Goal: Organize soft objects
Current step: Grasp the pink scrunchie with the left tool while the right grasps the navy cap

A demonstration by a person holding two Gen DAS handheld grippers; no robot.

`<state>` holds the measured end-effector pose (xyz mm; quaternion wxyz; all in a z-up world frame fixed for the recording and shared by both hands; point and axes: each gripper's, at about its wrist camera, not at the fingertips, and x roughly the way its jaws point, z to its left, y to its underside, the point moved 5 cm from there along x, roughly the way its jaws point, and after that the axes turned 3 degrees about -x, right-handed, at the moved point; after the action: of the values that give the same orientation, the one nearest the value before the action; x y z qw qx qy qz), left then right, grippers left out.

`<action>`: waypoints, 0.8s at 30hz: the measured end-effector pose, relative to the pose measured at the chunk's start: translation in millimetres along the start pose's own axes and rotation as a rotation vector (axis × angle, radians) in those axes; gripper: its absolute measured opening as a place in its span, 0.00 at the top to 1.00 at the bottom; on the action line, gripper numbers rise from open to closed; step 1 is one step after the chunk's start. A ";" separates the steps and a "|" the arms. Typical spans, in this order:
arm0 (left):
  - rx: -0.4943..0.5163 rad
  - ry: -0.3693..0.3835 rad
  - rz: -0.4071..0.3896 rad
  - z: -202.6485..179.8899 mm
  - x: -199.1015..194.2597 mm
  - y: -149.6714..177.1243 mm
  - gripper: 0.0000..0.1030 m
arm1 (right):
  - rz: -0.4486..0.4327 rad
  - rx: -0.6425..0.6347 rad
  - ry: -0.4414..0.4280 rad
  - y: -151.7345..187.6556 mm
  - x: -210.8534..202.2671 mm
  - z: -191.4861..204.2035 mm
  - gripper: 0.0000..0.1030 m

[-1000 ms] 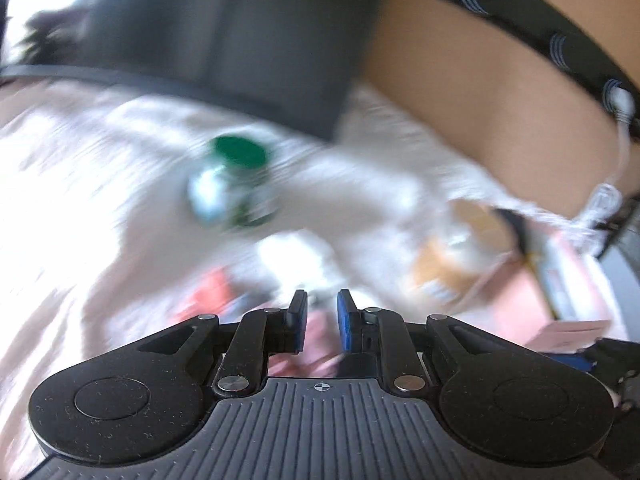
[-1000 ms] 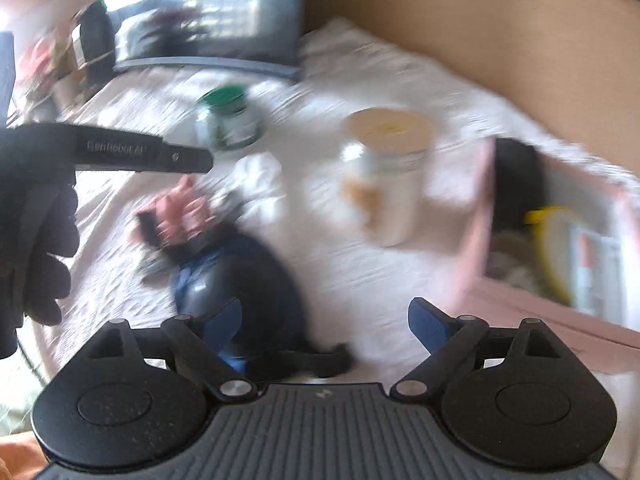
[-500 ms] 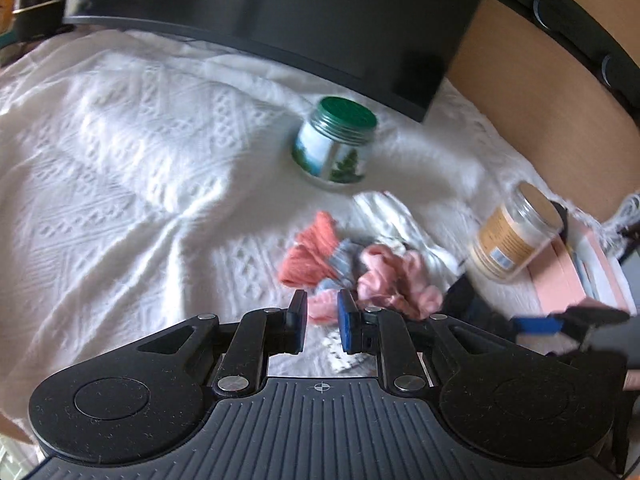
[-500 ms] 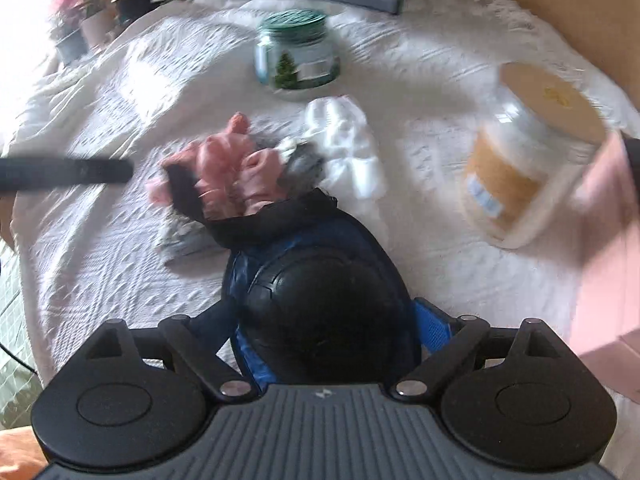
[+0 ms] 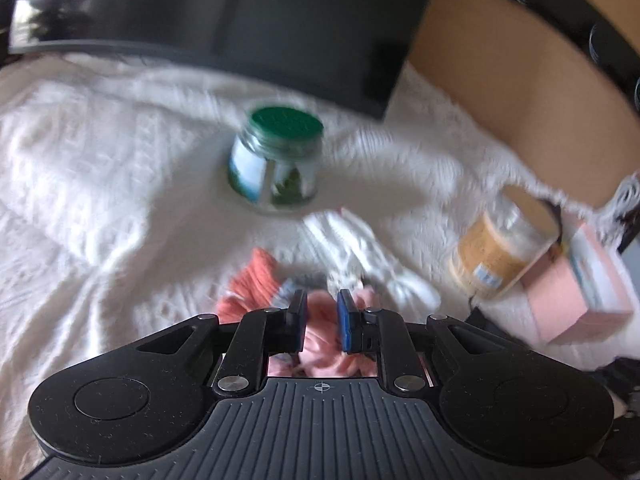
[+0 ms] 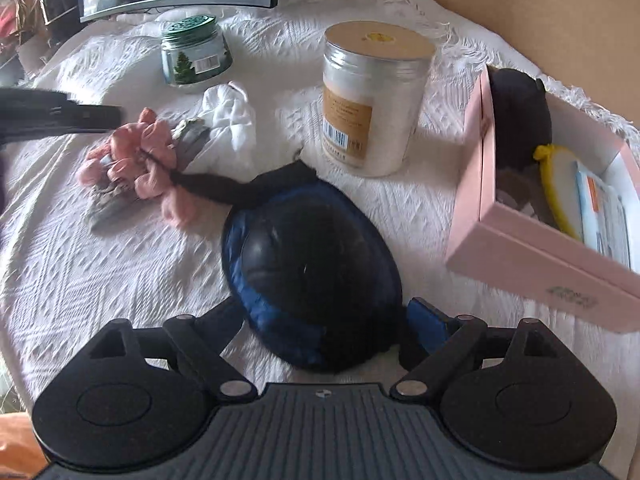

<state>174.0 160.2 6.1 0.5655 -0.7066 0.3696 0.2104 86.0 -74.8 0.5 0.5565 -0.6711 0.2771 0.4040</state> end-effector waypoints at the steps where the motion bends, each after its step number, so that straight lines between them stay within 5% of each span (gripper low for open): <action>1: 0.029 -0.001 0.044 -3.9 8.2 4.5 0.80 | -0.004 -0.005 0.002 1.3 -2.0 1.4 0.13; 3: 0.127 -0.016 0.111 -12.8 17.6 18.3 0.74 | -0.011 -0.016 0.010 3.5 -5.3 2.1 0.13; 7: 0.268 -0.041 0.078 -21.1 11.4 33.1 0.72 | -0.006 -0.021 0.019 5.6 -4.9 -0.3 0.12; 20: 0.119 -0.046 0.076 -12.2 16.8 28.1 0.68 | -0.052 -0.073 0.018 9.7 -11.6 7.0 0.12; 24: 0.032 -0.007 0.062 -3.9 1.3 30.1 0.85 | -0.083 -0.064 0.011 1.9 -14.2 -1.3 0.09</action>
<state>151.4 153.4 -13.1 0.5713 -0.6849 0.3925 0.2246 77.4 -77.6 11.7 0.5496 -0.7017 0.2388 0.3855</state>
